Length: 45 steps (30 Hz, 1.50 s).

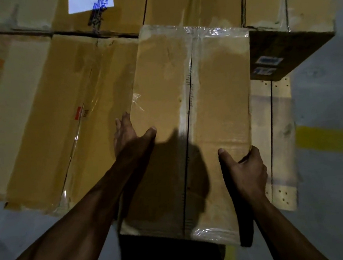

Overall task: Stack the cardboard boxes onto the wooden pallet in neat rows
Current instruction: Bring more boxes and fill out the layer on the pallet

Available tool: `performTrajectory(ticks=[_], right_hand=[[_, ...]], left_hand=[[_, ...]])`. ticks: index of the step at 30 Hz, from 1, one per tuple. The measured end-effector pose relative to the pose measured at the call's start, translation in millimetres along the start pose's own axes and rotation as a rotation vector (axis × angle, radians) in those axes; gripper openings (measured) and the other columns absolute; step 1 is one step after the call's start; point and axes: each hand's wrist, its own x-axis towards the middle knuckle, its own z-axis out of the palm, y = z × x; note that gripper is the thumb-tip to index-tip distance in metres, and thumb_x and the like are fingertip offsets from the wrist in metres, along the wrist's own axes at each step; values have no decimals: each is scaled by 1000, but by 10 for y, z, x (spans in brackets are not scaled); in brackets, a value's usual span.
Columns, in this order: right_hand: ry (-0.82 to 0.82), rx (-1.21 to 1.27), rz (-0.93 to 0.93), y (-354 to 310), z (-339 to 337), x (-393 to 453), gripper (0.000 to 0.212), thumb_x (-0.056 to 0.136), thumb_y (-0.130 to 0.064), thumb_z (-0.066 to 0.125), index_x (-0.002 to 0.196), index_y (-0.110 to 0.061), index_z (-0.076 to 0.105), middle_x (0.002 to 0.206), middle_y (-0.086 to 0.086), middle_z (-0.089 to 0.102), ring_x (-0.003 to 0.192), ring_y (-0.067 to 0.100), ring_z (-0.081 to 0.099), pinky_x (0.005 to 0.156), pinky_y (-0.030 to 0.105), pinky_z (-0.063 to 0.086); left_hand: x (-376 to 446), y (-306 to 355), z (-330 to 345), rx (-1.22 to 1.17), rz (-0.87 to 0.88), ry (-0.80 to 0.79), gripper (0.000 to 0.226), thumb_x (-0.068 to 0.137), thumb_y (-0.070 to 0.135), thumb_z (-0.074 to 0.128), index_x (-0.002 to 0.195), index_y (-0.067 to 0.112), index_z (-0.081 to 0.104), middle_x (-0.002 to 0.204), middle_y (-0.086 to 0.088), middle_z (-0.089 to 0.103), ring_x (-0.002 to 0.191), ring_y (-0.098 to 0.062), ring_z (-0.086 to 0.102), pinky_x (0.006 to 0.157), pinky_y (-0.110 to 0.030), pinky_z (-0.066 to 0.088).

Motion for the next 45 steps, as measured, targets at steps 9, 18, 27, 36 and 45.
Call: performTrajectory(ticks=[9,18,27,36,45], right_hand=[[8,31,6,158,244,115,68,80,-56,73,131,-18,51,119,7,65,108,32,61,94,44,48],[16,-112,30,156,390,318,69,79,-65,68,122,-16,45,112,12,64,103,38,60,89,46,48],[-46,-148,25,120,328,293,69,82,-66,67,124,-21,38,123,8,57,110,34,57,92,51,49],[-116,-604,-354,141,270,-167,89,97,-54,51,158,-12,2,165,20,-14,153,38,0,119,51,24],[-342,-879,-502,748,75,-763,96,95,-70,34,160,-9,-2,164,22,-15,149,47,-17,121,50,1]], left_hand=[[150,-157,156,194,94,79,103,85,50,69,158,11,8,167,-9,-1,153,-25,-4,121,-44,3],[258,-224,313,556,177,128,97,93,62,45,157,13,-10,165,-9,-16,152,-24,-15,119,-38,-11],[258,-249,222,660,208,51,98,92,70,34,156,12,-13,165,-11,-14,152,-27,-12,121,-41,-5],[-280,-572,-52,777,270,-222,94,96,64,39,157,13,-11,165,-11,-15,153,-28,-10,122,-42,5],[-1147,-1270,-280,760,325,-289,108,81,74,41,158,10,1,166,-13,-5,153,-31,0,122,-44,15]])
